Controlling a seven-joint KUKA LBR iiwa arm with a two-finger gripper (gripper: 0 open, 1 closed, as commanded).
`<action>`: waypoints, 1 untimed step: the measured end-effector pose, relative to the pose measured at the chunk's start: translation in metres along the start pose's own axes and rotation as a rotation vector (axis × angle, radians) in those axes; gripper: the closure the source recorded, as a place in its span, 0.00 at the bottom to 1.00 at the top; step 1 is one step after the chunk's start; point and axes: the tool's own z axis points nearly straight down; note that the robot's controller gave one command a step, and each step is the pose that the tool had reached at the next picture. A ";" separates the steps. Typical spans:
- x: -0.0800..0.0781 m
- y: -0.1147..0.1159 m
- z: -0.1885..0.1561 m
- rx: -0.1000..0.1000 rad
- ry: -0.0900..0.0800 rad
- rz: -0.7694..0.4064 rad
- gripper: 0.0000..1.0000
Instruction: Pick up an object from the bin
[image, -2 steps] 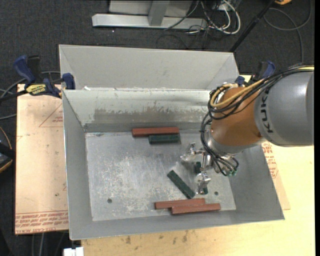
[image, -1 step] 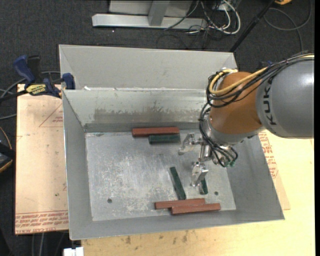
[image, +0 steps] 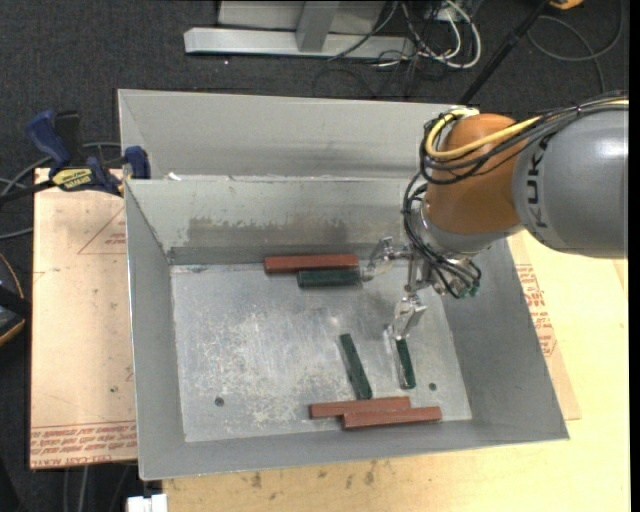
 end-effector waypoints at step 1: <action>0.042 -0.012 0.027 -0.004 0.003 -0.181 0.00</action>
Offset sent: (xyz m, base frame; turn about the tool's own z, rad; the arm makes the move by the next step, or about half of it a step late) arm -0.0160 -0.0486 -0.0477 -0.3107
